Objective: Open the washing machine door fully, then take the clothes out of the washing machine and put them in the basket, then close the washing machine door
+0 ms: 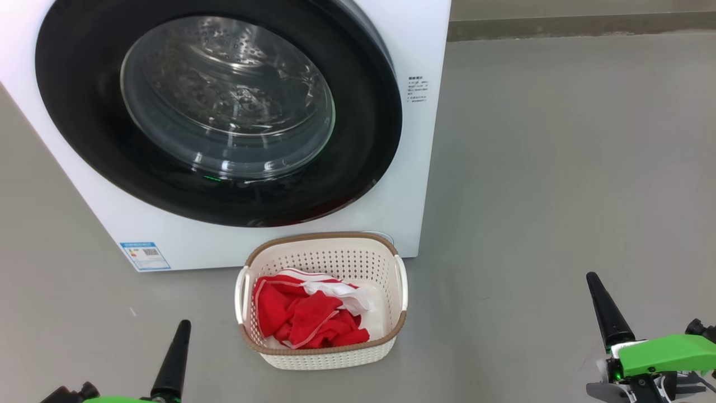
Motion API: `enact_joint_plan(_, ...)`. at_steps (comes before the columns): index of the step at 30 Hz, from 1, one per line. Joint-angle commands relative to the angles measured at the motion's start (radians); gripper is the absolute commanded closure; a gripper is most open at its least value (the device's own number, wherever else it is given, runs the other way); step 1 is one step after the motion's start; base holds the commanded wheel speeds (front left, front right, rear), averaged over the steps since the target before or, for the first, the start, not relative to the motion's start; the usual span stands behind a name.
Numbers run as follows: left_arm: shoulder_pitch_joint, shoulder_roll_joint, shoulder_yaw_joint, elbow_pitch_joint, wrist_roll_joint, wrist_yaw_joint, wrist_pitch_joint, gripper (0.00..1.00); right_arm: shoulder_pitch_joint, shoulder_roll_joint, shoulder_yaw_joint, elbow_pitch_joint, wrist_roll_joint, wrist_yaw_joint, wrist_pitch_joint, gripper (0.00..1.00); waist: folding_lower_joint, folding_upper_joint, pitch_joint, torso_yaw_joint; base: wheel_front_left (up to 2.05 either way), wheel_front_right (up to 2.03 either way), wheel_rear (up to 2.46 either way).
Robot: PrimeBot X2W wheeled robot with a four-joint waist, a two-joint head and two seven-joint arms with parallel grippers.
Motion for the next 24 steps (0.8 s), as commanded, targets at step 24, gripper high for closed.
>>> enact_joint_plan(24,-0.077,0.018,0.056,0.001,-0.220,-0.023,0.058,1.00,-0.077,-0.020,0.008,-0.015,0.240,-0.001,0.059,1.00,0.0000,0.0000,0.014,0.010,0.00,0.00,0.00)
